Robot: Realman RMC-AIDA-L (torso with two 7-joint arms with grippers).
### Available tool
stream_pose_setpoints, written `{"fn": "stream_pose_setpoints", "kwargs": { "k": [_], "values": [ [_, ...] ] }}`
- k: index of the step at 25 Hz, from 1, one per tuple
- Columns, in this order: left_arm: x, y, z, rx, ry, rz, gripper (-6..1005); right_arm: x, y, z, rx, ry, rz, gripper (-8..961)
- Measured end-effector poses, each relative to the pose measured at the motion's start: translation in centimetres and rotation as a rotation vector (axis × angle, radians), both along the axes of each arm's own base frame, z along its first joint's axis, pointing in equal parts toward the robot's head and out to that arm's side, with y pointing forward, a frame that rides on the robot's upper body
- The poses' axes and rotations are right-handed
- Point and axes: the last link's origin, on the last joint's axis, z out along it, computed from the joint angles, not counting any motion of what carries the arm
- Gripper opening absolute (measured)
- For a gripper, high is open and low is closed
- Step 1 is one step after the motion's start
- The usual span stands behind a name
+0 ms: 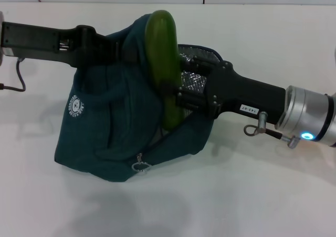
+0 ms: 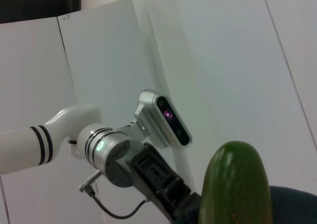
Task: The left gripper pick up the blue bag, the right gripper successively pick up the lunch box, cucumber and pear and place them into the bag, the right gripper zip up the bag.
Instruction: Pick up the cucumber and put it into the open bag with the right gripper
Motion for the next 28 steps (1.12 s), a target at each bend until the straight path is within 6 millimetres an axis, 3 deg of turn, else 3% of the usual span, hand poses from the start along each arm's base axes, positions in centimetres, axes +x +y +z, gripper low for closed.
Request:
{"fn": "stream_pose_setpoints", "kwargs": {
  "k": [7, 15, 21, 28],
  "values": [
    [0.0, 0.0, 0.0, 0.000, 0.000, 0.000, 43, 0.4, -0.2, 0.2, 0.006, 0.021, -0.023, 648],
    [0.0, -0.1, 0.1, 0.004, -0.012, 0.000, 43, 1.4, -0.9, 1.3, 0.020, 0.085, -0.061, 824],
    [-0.1, -0.2, 0.2, 0.007, -0.021, 0.003, 43, 4.7, -0.6, 4.0, 0.117, 0.153, -0.193, 881],
    [-0.1, -0.2, 0.2, 0.007, -0.022, 0.005, 43, 6.8, -0.3, 5.8, 0.152, 0.171, -0.276, 884]
  ]
}}
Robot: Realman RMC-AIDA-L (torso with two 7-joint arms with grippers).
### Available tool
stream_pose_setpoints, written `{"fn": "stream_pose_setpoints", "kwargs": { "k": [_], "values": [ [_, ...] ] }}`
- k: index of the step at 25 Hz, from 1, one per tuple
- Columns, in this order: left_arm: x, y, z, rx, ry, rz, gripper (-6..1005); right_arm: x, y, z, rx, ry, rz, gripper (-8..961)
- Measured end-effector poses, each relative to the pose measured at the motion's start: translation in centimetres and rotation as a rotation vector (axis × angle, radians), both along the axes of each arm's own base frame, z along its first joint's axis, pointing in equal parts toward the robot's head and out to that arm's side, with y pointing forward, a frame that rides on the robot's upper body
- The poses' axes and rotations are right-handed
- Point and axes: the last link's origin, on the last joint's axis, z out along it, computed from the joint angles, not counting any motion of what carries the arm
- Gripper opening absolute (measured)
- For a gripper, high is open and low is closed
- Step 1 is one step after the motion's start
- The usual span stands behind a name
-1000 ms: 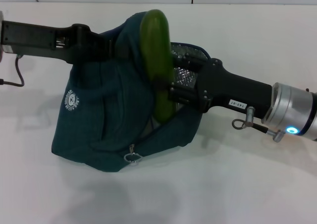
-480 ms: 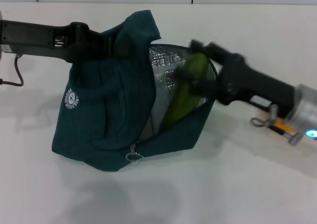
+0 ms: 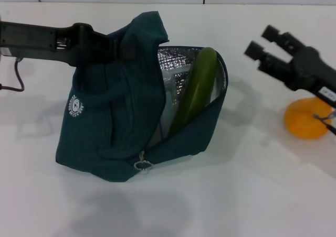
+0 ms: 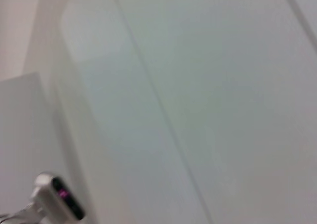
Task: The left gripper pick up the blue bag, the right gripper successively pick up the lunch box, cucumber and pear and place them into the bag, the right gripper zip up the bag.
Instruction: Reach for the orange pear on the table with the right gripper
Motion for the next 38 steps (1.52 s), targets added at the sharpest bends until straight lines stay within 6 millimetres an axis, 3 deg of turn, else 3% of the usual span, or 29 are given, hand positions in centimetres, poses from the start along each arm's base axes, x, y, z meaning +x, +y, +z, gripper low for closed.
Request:
{"fn": "stream_pose_setpoints", "kwargs": {
  "k": [5, 10, 18, 27, 38],
  "values": [
    [0.0, 0.0, 0.0, 0.000, -0.001, 0.000, 40, 3.4, -1.0, 2.4, 0.027, -0.012, -0.083, 865],
    [0.0, 0.0, 0.0, -0.001, -0.002, 0.001, 39, 6.6, -3.5, 5.1, 0.006, -0.086, -0.074, 845],
    [0.1, 0.0, -0.2, -0.004, -0.006, 0.000, 40, 9.6, -4.8, 5.7, 0.044, -0.191, -0.132, 814],
    [0.2, 0.0, -0.3, -0.004, -0.007, -0.001, 41, 10.5, -4.5, 5.6, 0.135, -0.268, -0.154, 779],
    [0.3, 0.1, -0.3, -0.006, -0.005, -0.006, 42, 10.6, -4.0, 4.1, 0.203, -0.369, -0.143, 710]
  ]
}}
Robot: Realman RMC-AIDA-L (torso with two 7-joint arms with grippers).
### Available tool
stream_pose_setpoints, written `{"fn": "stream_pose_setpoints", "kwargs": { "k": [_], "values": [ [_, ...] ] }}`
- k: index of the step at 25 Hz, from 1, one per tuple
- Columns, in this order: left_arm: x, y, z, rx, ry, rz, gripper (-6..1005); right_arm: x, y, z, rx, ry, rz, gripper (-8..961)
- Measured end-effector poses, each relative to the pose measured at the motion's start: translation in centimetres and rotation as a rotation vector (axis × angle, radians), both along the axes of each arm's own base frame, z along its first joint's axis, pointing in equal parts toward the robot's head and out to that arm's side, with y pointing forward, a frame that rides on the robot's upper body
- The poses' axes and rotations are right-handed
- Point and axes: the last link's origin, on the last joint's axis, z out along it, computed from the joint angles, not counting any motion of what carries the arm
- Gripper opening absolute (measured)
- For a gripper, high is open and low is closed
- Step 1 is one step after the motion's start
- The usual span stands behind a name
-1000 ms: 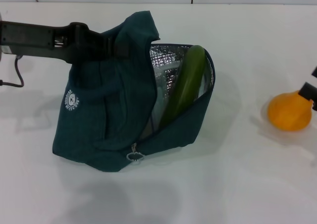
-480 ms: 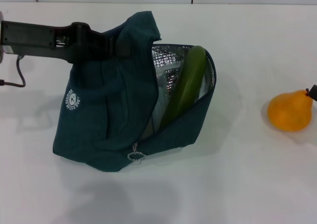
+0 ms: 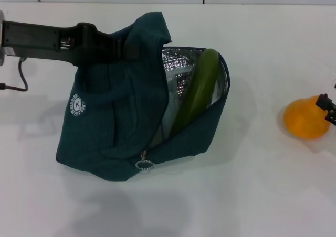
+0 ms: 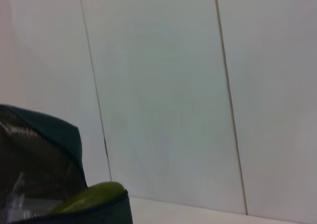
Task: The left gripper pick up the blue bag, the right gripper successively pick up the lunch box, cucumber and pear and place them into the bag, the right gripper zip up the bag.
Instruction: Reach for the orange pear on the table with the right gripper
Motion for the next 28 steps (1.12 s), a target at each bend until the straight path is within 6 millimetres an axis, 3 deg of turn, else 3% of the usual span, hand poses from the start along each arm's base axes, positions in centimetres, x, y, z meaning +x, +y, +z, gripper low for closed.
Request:
{"fn": "stream_pose_setpoints", "kwargs": {
  "k": [5, 11, 16, 22, 28],
  "values": [
    [-0.01, 0.01, -0.03, -0.001, 0.000, 0.002, 43, -0.04, 0.24, -0.60, 0.007, -0.020, -0.008, 671],
    [-0.02, 0.02, -0.04, -0.002, 0.000, 0.004, 43, -0.11, 0.22, -0.78, 0.011, -0.026, -0.003, 520],
    [-0.01, 0.02, -0.04, -0.002, 0.000, 0.004, 44, 0.00, 0.31, -0.76, 0.015, -0.029, -0.012, 291],
    [-0.01, 0.01, -0.06, -0.003, 0.001, 0.003, 44, -0.01, 0.39, -0.71, 0.021, -0.028, -0.014, 89],
    [-0.02, 0.02, -0.03, -0.003, 0.002, 0.003, 45, 0.04, 0.57, -0.67, 0.032, -0.027, -0.024, 84]
  ]
}}
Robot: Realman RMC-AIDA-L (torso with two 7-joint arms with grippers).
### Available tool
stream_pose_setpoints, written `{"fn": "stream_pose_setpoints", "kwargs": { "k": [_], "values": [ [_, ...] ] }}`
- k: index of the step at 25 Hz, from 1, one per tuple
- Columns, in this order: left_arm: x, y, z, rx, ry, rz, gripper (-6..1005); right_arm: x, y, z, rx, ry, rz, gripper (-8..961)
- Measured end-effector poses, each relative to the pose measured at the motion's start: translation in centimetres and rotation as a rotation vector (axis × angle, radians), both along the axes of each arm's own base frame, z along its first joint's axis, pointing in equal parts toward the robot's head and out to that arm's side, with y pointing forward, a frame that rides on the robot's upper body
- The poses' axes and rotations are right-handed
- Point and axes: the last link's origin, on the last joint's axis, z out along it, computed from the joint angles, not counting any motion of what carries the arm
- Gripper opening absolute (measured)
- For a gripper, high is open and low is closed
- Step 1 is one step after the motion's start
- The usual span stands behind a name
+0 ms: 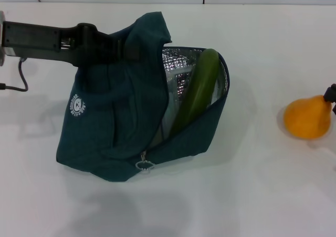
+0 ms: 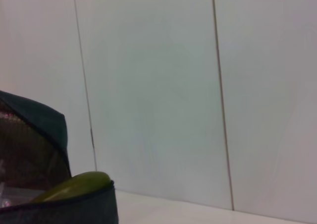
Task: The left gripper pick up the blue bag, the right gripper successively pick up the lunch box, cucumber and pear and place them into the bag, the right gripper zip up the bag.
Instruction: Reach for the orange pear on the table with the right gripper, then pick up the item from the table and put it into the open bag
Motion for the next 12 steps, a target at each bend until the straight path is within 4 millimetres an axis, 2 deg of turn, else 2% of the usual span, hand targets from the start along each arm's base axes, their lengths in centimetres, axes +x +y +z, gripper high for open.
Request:
{"fn": "stream_pose_setpoints", "kwargs": {
  "k": [12],
  "values": [
    [0.03, -0.01, -0.06, -0.002, 0.000, -0.001, 46, -0.09, 0.03, 0.14, 0.006, 0.008, 0.003, 24]
  ]
}}
